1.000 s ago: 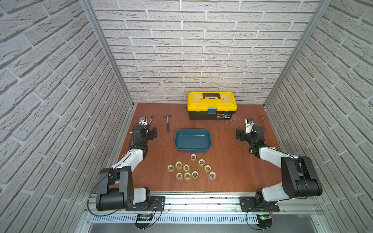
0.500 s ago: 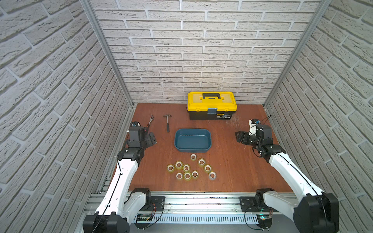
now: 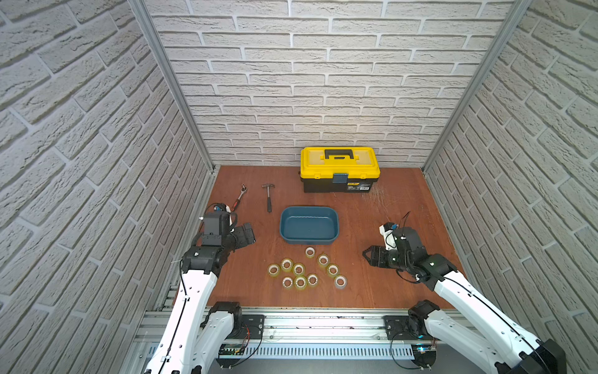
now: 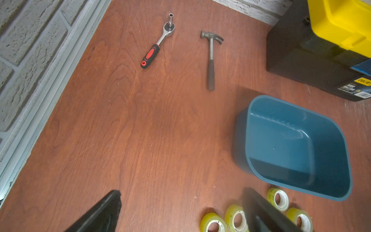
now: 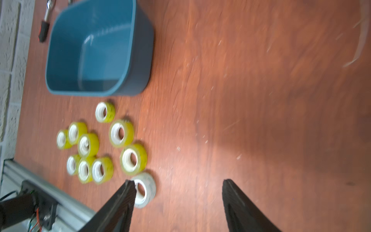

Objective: Put the transparent tape into the storage box
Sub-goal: Pick up the tape at the center of the board.

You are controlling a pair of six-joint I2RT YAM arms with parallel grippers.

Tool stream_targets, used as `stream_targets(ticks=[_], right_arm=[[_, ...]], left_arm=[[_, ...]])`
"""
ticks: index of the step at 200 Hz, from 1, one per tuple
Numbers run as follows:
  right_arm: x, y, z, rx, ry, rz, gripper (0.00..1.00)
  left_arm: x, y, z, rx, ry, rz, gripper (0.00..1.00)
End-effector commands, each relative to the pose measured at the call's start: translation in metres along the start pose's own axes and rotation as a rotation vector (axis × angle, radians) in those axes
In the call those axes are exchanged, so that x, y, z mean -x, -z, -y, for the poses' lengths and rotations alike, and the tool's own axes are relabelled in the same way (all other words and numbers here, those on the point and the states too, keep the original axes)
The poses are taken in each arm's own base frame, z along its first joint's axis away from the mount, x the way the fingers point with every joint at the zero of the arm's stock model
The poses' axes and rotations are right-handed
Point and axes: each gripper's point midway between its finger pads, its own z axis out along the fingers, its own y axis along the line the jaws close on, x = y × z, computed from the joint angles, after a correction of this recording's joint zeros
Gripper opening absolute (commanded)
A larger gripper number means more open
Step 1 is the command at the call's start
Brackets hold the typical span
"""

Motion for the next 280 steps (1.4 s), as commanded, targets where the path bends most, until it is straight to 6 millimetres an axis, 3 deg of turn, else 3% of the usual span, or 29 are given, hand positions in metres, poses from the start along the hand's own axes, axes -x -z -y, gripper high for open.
stream_targets(ticks=[1,151,280], right_arm=[[-0.009,-0.004,-0.009,0.006,-0.026,-0.023,0.70],[-0.069,-0.060,-0.060,-0.187,0.276,-0.292,0.50],[-0.092,-0.081,-0.047,-0.278,0.307,-0.342,0.46]], left_arm=[[0.001,0.001,0.003,-0.013,-0.038,-0.006,0.98],[-0.001,0.002,0.006,-0.033,-0.044,-0.010,0.98],[-0.002,0.002,0.008,-0.044,-0.044,-0.012,0.98]])
